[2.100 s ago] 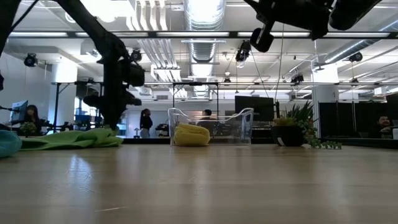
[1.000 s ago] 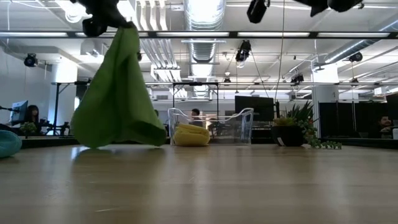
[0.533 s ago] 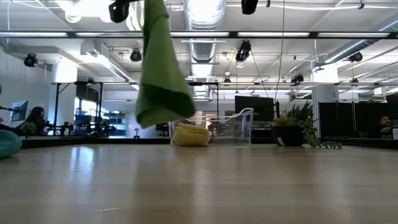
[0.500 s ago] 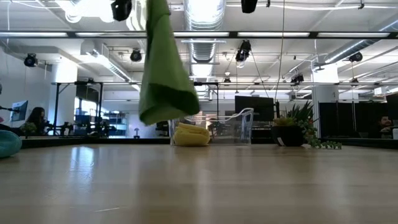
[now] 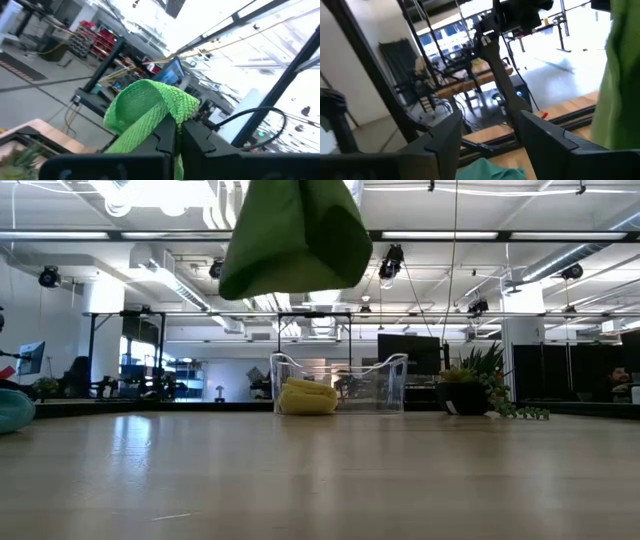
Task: Fold microfiber towels
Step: Fold the green microfiber towel
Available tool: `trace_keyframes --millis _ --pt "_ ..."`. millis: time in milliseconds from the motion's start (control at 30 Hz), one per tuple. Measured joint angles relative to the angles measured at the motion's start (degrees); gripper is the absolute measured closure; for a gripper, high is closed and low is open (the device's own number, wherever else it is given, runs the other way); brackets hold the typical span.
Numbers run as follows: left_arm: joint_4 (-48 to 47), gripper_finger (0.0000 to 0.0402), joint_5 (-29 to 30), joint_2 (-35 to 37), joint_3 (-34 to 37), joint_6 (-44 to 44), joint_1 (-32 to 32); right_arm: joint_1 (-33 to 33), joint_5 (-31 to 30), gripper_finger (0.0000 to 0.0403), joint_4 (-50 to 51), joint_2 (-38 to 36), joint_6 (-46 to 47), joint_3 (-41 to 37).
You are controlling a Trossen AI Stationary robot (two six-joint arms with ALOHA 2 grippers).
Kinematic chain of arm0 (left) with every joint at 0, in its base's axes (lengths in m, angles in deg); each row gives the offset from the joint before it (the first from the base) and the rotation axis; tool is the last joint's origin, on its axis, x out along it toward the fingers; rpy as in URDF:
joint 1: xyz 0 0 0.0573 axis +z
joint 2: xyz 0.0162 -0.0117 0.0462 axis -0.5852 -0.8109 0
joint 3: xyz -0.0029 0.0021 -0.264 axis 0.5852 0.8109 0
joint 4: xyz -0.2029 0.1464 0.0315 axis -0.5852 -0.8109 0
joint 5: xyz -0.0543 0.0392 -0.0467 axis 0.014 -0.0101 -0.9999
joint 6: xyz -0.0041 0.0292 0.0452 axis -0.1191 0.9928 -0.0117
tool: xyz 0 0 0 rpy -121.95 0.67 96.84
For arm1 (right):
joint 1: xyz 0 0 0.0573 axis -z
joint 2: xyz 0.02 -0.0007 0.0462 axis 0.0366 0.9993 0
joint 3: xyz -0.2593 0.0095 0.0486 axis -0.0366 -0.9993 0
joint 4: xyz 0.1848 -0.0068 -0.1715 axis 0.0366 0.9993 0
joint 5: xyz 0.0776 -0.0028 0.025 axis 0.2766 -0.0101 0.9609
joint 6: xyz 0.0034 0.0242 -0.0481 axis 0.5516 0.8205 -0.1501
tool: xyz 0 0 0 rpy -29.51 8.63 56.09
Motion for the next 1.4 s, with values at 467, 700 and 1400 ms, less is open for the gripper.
trace_keyframes --millis 467,700,1400 --pt "-0.06 0.0401 -4.03 -3.37 -0.04 -1.01 -6.41 1.17 -0.23 0.0215 30.9 0.39 -0.19 13.32" --pt "-0.09 0.0401 -10.36 -2.77 -0.11 -1.08 -6.98 1.3 -3.37 0.0215 38.55 -2.51 -1.3 12.76" --pt "-0.2 0.0401 -15.74 -2.64 -0.33 -2.12 -7.41 1.76 -4.25 0.0216 43.94 -2.92 -6.17 12.32"
